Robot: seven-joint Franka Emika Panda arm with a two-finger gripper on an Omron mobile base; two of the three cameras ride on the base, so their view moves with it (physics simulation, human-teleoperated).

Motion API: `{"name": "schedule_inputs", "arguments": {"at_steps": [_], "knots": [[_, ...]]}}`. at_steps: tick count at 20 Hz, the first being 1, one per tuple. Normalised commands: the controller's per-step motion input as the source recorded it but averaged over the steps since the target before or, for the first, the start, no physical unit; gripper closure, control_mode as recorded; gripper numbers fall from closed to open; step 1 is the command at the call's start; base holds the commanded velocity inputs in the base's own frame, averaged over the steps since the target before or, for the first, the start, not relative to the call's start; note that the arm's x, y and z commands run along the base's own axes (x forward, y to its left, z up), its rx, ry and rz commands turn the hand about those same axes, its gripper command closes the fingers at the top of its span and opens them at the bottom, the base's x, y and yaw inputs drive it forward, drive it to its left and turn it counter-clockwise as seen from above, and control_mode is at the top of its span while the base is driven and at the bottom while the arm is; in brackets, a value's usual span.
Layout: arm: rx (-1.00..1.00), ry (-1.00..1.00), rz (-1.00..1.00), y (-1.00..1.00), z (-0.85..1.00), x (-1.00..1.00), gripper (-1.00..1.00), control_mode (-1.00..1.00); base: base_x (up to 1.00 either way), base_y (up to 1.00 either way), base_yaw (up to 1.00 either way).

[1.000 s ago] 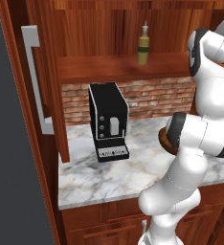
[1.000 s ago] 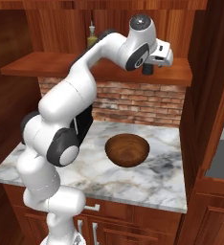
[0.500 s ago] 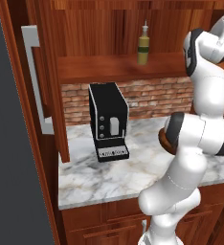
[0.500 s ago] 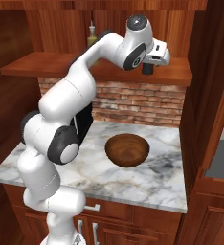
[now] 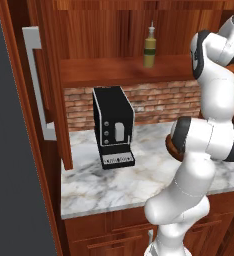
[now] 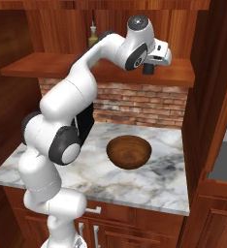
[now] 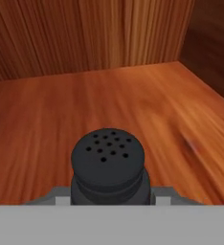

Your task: Retrieve the bottle and the shaker from the cabinet and place them next to the mixing bowl on the counter. Then add garlic from the fridge to the mixing bowl.

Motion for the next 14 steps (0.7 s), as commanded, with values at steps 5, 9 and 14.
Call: {"name": "schedule_inputs", "arguments": {"at_steps": [5,9,14], "knots": [[0.00,-0.01,0.00,0.00,0.00,-0.18,1.00,-1.00,0.00,0.00,0.00],[0.00,0.00,0.00,0.13,0.00,-0.66,1.00,-1.00,0.00,0.00,0.00],[0.00,0.00,0.03,0.29,-0.06,-0.99,1.00,-1.00,0.00,0.00,0.00]]}}
